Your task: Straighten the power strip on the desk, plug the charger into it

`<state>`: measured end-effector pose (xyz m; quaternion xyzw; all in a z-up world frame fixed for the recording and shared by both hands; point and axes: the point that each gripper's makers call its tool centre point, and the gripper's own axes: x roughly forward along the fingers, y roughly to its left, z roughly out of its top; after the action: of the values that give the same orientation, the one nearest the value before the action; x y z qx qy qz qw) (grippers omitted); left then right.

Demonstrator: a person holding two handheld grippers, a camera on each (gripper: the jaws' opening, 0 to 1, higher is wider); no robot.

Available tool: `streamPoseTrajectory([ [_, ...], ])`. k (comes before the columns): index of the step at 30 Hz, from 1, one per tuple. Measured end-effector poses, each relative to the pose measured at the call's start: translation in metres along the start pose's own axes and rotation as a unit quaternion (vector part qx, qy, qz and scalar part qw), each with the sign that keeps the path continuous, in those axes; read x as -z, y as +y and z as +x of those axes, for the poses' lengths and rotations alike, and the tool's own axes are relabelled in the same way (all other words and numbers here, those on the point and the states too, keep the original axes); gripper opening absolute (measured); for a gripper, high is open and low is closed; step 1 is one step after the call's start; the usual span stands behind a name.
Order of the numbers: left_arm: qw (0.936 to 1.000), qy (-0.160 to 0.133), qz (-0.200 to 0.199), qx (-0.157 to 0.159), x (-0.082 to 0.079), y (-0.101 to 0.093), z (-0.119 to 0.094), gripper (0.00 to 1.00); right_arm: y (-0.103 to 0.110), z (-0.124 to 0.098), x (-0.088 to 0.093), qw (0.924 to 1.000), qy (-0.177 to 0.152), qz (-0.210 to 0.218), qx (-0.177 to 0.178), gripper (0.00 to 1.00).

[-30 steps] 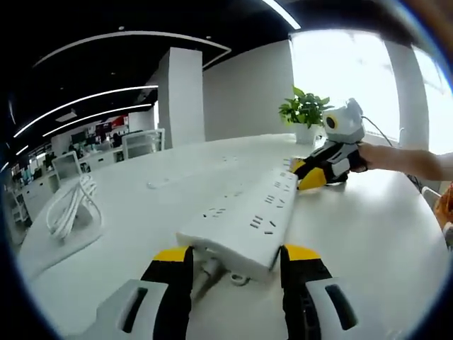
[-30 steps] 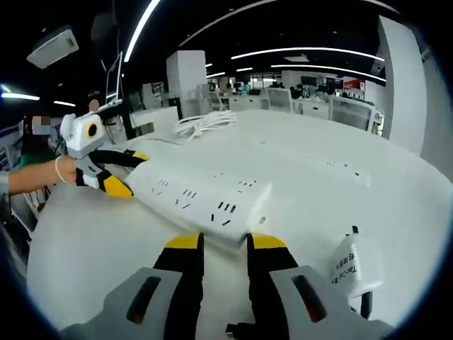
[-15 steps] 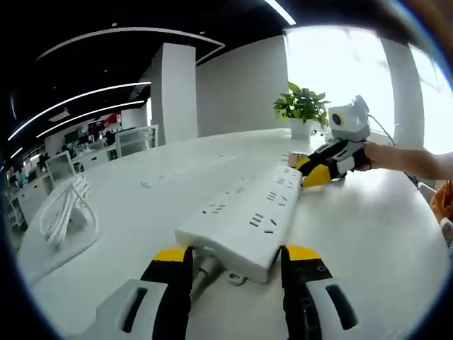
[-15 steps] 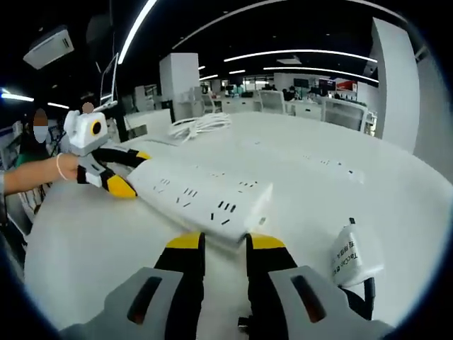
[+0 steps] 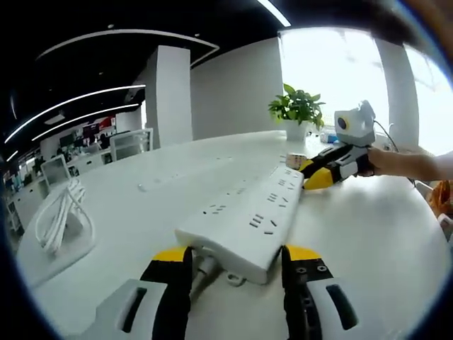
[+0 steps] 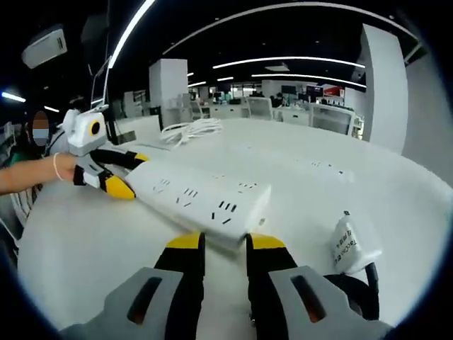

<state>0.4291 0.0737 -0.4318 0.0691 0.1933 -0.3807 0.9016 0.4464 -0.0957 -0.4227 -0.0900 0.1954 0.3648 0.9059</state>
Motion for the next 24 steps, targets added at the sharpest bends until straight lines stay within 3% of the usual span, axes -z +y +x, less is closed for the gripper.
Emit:
streamPoseTrajectory([
  [16,0.9996,-0.002,0.012,0.026,-0.004,0.003,0.009,0.52,-0.002,-0.005,0.002,0.9992,-0.017,0.026,0.026,0.21],
  [24,0.9989,-0.004,0.019,0.041,-0.006,0.009,0.013,0.52,-0.001,-0.006,0.003,0.9986,-0.022,0.012,0.047,0.21],
])
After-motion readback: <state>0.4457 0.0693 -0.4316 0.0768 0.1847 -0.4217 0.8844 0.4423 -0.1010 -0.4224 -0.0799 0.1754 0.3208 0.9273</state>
